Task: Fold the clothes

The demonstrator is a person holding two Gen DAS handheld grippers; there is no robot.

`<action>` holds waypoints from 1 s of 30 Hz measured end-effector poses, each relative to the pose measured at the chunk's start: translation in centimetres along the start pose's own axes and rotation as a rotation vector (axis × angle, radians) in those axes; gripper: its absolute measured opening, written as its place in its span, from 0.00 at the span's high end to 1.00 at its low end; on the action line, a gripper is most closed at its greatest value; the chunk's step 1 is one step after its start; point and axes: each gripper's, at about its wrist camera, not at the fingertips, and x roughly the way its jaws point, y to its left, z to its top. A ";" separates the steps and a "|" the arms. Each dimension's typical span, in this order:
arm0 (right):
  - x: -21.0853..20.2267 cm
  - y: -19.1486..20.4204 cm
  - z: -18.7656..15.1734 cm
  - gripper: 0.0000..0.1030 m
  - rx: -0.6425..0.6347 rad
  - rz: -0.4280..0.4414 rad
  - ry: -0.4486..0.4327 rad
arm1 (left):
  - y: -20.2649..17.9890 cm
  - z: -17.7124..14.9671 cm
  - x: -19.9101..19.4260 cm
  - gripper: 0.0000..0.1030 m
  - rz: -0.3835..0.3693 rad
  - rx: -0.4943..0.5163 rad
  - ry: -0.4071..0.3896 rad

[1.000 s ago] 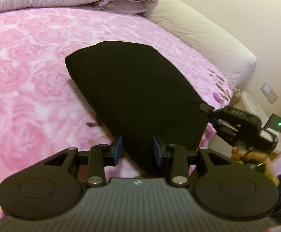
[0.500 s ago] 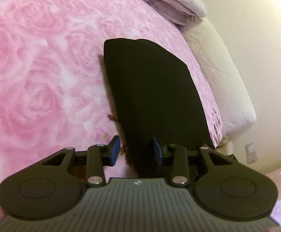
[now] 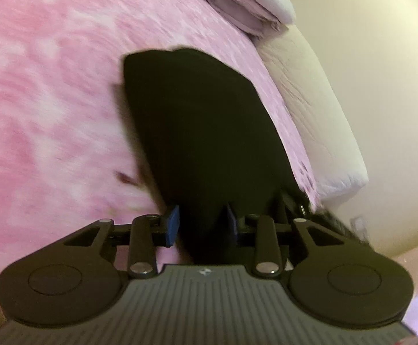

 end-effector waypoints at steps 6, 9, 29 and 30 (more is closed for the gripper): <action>3.0 -0.7 8.7 0.77 -0.101 -0.017 0.019 | -4.1 -1.8 6.5 0.72 -0.065 0.032 0.061; 4.4 -1.6 12.3 0.77 -0.120 -0.027 0.038 | -4.9 -2.0 7.2 0.71 -0.031 0.060 0.058; -4.1 0.1 -0.1 0.49 -0.203 -0.252 -0.118 | 0.5 2.8 1.1 0.67 0.123 0.033 -0.114; -4.8 0.3 -0.3 0.49 -0.167 -0.248 -0.145 | 0.6 2.8 0.9 0.67 0.130 0.023 -0.122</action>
